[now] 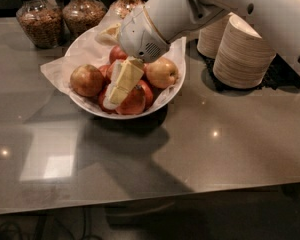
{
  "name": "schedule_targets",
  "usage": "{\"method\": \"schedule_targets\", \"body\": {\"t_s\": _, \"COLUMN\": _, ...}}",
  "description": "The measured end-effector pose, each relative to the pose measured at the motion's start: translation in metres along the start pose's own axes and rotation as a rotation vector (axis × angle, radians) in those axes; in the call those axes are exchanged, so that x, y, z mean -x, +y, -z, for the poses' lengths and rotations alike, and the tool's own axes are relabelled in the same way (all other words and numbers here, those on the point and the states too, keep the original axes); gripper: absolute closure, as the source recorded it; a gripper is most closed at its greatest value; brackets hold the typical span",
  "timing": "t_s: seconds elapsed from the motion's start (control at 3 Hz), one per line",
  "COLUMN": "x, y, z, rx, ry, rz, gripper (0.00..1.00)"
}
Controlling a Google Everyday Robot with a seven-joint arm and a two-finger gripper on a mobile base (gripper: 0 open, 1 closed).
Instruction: Pick apple from white bowl
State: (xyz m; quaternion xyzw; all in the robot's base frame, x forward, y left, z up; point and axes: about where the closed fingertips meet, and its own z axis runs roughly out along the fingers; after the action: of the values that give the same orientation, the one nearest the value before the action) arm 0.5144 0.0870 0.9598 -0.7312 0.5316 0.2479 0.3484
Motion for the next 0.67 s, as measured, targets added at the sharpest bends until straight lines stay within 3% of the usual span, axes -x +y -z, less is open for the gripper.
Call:
{"method": "schedule_targets", "body": {"t_s": 0.33, "x": -0.0067, "y": -0.0108, "z": -0.0079, "rx": -0.014, "ry": 0.019, "rz": 0.0, "gripper": 0.17}}
{"method": "schedule_targets", "body": {"t_s": 0.67, "x": -0.0084, "y": -0.017, "z": -0.0138, "rx": -0.01, "ry": 0.024, "rz": 0.004, "gripper": 0.16}}
